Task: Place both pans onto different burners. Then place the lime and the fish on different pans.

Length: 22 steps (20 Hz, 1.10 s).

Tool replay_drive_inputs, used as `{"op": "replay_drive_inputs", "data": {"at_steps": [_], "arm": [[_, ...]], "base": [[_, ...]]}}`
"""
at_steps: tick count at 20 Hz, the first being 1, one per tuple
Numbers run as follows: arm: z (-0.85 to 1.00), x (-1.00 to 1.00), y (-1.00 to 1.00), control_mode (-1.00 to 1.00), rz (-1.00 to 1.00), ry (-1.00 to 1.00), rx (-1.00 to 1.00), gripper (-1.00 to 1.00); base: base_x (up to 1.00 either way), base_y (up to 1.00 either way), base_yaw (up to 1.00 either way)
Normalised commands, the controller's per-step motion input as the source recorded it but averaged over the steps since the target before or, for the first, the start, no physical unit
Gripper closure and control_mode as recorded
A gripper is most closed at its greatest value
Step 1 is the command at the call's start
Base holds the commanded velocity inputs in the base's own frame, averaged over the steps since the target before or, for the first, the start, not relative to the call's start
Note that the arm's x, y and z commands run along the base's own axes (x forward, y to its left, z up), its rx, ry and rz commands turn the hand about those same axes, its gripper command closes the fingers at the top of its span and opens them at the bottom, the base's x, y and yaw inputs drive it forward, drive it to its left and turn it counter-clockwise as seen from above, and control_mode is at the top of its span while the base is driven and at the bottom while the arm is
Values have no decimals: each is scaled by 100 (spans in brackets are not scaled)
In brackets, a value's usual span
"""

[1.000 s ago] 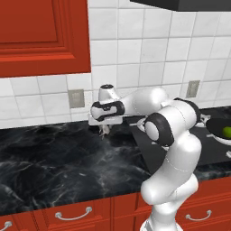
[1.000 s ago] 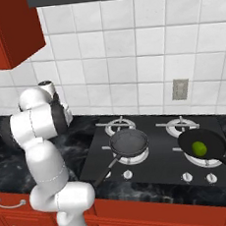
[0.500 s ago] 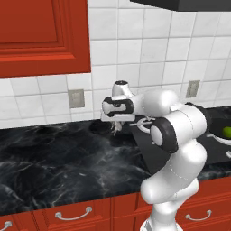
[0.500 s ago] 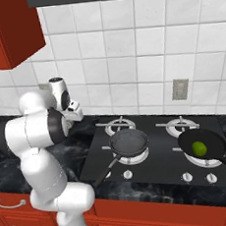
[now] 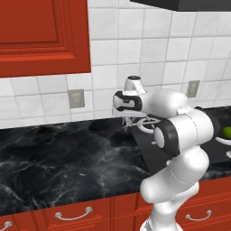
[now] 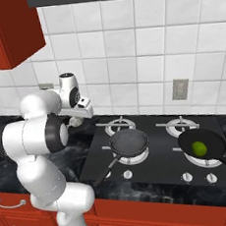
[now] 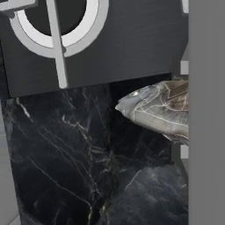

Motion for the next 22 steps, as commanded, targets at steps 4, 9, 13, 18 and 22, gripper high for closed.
{"op": "replay_drive_inputs", "data": {"at_steps": [4,9,13,18,22], "arm": [[18,-19,-47,-100,-5,0,0,100],[9,-39,-56,-100,-4,0,0,100],[11,-47,-57,-100,-3,0,0,100],[18,-31,-48,-100,-5,0,0,100],[5,-18,-47,-100,-5,0,0,100]], "base": [[0,0,0],[0,0,0],[0,0,0],[0,0,0],[0,0,0]]}}
